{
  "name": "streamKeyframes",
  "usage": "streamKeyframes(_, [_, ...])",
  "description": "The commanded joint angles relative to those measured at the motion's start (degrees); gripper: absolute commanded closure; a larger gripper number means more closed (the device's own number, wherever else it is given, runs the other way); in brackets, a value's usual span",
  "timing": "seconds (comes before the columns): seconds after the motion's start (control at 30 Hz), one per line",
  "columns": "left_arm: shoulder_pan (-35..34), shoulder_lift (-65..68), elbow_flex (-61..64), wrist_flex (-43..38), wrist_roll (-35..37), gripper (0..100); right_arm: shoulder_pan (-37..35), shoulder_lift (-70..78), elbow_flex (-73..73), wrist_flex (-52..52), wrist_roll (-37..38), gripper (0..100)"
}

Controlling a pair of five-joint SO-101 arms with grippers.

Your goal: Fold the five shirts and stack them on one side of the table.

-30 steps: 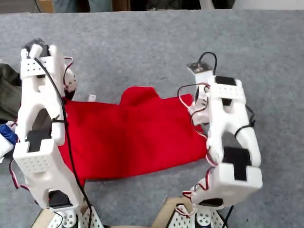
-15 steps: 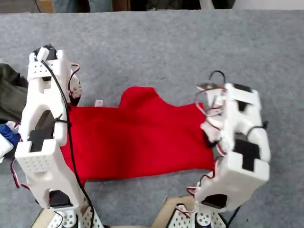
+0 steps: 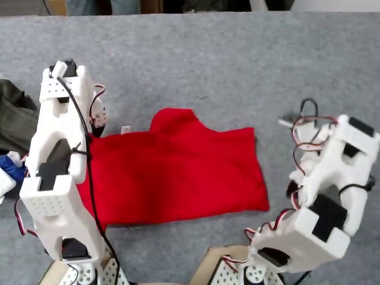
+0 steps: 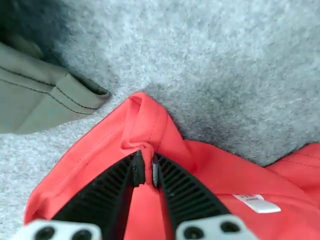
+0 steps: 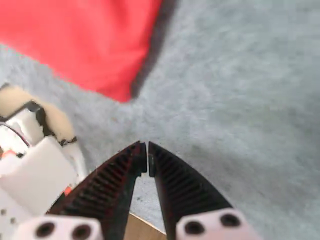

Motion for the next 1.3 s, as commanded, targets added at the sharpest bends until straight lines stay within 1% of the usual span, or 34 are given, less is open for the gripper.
streamKeyframes(0.0, [0.66,-3.16,0.04,0.00,-0.62,97,-6.07,-1.98,-4.97,1.14,-7.82,95.9])
streamKeyframes(0.07, [0.66,-3.16,-0.22,0.00,-0.53,97,-11.78,-1.36,-5.67,-0.44,-15.38,91.7])
streamKeyframes(0.2, [0.66,-3.16,-0.13,0.00,-0.53,97,-22.33,0.13,-6.11,-9.05,-30.77,84.6])
streamKeyframes(0.3, [0.66,-3.16,-0.04,0.00,-0.53,97,-27.96,3.21,-6.02,-15.56,-37.10,83.1])
streamKeyframes(0.37, [0.66,-3.16,-0.04,0.00,-0.53,97,-30.15,6.64,-6.02,-18.37,-38.42,83.2])
streamKeyframes(0.5, [0.40,-3.16,0.04,0.00,-0.62,97,-31.56,15.25,-6.37,-20.13,-38.33,84.1])
streamKeyframes(0.53, [0.40,-3.16,0.04,0.00,-0.62,97,-31.47,17.01,-6.37,-20.13,-38.24,86.9])
streamKeyframes(0.6, [0.57,-3.16,-0.04,0.00,-0.62,97,-30.33,19.21,-6.37,-19.69,-38.24,97.8])
streamKeyframes(0.63, [0.57,-3.16,-0.22,0.00,-0.70,97,-29.45,19.21,-6.37,-19.08,-38.24,98.7])
streamKeyframes(0.67, [0.57,-3.16,-0.31,0.00,-1.32,97,-28.40,18.77,-6.29,-18.29,-38.15,97.1])
streamKeyframes(0.73, [0.57,-3.16,-0.48,0.00,-2.46,97,-26.29,17.27,-5.85,-16.53,-36.40,98.5])
streamKeyframes(0.97, [0.57,-3.16,-0.48,0.00,-2.55,97,-18.02,11.03,-5.85,-7.30,-25.49,98.6])
streamKeyframes(1.03, [0.57,-3.16,-0.48,0.00,-2.55,97,-16.97,10.24,-5.85,-6.51,-23.65,98.5])
streamKeyframes(1.13, [0.57,-3.16,-0.48,-0.09,-2.64,97,-17.67,9.80,-6.29,-6.59,-22.59,97.7])
streamKeyframes(1.17, [0.57,-3.16,-0.48,-0.18,-2.73,97,-17.85,9.63,-6.37,-6.59,-22.51,95.9])
streamKeyframes(1.27, [0.57,-3.16,-0.48,-0.09,-4.48,97,-17.41,9.54,-7.16,-5.98,-22.95,85.8])
